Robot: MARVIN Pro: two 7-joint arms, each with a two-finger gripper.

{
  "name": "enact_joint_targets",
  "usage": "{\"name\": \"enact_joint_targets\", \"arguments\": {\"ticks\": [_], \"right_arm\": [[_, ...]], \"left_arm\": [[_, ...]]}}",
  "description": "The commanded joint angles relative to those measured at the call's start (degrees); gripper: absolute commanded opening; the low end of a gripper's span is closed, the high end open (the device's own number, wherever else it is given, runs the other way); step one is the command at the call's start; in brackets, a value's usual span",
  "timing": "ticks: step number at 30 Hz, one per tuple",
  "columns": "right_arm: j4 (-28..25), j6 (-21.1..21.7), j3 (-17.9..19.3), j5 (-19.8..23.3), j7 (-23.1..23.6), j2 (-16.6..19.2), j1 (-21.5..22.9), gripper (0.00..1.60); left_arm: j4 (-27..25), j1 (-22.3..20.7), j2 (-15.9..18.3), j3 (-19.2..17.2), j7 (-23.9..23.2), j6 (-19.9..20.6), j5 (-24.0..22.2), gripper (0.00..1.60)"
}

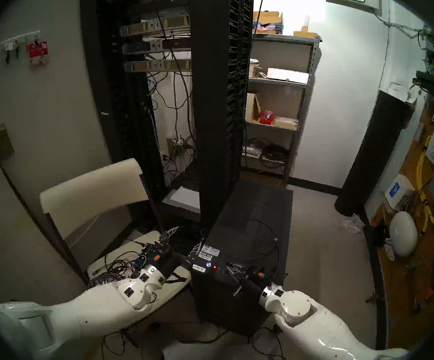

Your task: Insert the cable into the workstation's USB slot

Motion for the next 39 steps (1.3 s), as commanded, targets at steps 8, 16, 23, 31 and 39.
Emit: {"name": "enact_joint_targets", "arguments": {"ticks": [8,16,23,31,39], "right_arm": [[-2.4,-0.1,0.4,0.4,0.6,1.0,-1.0,0.00],[-1.7,-0.4,0.3,0.0,0.6,0.6,-0.8,0.00],[-1.4,0.1,-0.3,-1.4,0.7,0.7,0.1,0.00],[-2.5,1.9,-1.0,-3.1,0.5,1.4,-0.4,0.00],[-3.2,2.5,-0.5,-3.5,-0.7,1.8,-1.9,0.00]], "left_arm": [[-0.7,-0.4,0.2,-0.4,0.5,-0.6,0.2,1.60],[-0.6,-0.3,0.2,-0.4,0.6,-0.8,0.2,1.60],[-0.2,-0.3,0.2,-0.5,0.7,-1.1,0.1,1.60],[-0.3,-0.3,0.5,-0.4,0.8,-1.3,0.1,1.60],[-0.1,-0.4,0.5,-0.3,0.4,-1.7,-0.1,1.60]]}}
